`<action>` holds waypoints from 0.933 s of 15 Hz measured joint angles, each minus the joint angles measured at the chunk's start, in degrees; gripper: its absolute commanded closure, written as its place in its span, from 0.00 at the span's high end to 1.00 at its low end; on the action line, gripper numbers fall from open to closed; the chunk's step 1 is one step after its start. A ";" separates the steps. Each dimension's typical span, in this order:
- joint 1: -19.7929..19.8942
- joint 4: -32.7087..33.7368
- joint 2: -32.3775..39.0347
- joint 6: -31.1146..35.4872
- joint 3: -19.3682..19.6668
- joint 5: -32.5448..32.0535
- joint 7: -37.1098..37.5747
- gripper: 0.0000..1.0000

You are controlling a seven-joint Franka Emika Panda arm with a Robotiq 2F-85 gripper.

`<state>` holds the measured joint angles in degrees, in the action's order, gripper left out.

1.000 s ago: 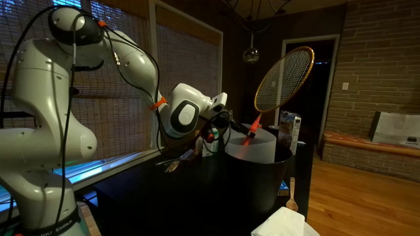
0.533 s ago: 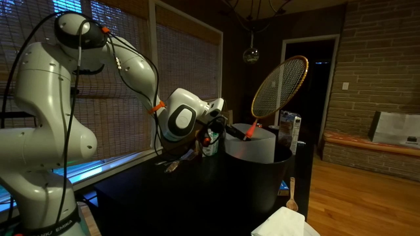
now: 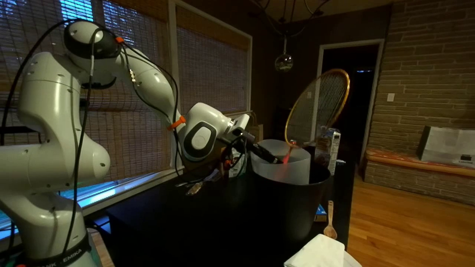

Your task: Put the tennis racket

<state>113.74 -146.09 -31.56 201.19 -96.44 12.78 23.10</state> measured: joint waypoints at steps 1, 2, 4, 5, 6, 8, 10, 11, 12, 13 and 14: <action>-0.68 -0.09 -0.31 0.00 0.46 0.83 0.00 0.82; -1.44 -0.14 -0.57 0.00 1.03 1.43 0.00 0.90; -3.37 -0.15 -0.99 0.02 2.60 2.39 -0.06 0.99; -4.71 -0.06 -1.23 0.14 3.91 2.79 -0.11 1.00; -6.37 0.15 -1.28 0.47 5.62 2.91 -0.16 1.00; -10.94 0.88 -1.21 1.70 10.50 2.93 -0.57 1.00; -17.80 1.65 -0.69 3.39 17.41 2.86 -2.09 1.00; -22.17 2.06 0.05 4.01 21.44 2.42 -3.45 1.00; -26.77 2.52 1.15 4.22 25.36 1.68 -5.02 1.00; -31.43 2.90 2.29 4.22 29.27 -0.52 -5.70 1.00; -36.06 3.12 3.37 4.21 33.02 -3.52 -5.70 1.00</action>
<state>77.67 -142.97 -28.19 205.40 -63.42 9.25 17.40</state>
